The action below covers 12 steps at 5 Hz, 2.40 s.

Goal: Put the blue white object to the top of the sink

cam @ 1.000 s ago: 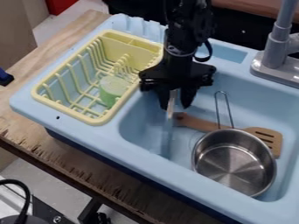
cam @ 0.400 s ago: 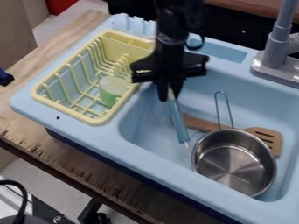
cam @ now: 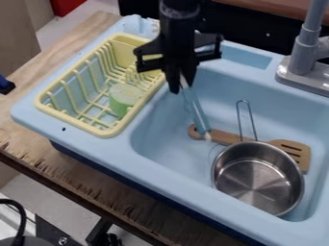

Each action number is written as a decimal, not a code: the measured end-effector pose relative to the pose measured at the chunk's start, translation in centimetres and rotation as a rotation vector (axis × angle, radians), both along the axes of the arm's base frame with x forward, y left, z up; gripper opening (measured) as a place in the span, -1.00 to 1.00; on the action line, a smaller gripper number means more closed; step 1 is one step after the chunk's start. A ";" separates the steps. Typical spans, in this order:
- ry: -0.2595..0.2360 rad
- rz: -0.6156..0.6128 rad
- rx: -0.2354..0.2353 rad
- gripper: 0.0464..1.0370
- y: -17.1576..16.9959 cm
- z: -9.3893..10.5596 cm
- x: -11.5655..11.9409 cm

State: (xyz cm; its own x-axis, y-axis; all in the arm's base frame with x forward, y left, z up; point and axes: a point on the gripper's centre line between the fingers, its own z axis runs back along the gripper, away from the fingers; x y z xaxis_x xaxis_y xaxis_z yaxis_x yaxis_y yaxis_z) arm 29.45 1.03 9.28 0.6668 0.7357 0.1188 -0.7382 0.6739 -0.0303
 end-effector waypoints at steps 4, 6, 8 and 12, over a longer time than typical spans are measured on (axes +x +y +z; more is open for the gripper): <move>0.000 0.154 -0.174 -0.94 -1.3 0.8 0.6; -0.097 0.286 -0.200 -0.94 1.2 0.0 2.9; -0.146 0.339 -0.272 -0.94 1.3 0.8 5.0; -0.353 0.667 -0.223 -0.94 1.4 0.5 7.4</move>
